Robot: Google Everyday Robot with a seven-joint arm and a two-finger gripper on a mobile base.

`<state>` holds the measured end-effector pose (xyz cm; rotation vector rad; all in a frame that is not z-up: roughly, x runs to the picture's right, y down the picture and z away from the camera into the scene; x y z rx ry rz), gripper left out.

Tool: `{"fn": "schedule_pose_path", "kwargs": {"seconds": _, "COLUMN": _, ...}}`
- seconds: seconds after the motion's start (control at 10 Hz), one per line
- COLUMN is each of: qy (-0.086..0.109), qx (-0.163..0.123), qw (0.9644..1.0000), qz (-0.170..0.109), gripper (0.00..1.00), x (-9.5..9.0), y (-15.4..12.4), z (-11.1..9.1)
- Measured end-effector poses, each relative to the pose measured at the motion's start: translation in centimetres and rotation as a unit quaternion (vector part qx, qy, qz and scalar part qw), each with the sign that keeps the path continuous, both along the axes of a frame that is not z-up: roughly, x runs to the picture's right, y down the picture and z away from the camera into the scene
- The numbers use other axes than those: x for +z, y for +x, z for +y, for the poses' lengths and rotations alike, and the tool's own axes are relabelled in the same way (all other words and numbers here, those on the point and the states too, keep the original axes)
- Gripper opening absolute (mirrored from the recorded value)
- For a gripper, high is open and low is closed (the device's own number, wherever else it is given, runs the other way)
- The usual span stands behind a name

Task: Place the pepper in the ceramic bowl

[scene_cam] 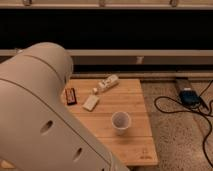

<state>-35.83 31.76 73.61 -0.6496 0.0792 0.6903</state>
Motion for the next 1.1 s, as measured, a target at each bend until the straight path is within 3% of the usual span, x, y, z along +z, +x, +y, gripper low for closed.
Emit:
{"fn": "schedule_pose_path", "kwargs": {"seconds": 0.5, "qy": 0.015, "qx": 0.012, "qw": 0.9998, "qz": 0.001, "gripper": 0.8, "x": 0.8, "y": 1.2, "z": -2.6}}
{"fn": "schedule_pose_path", "kwargs": {"seconds": 1.1, "qy": 0.006, "qx": 0.015, "qw": 0.9998, "qz": 0.011, "gripper": 0.8, "x": 2.2, "y": 0.4, "z": -2.4}}
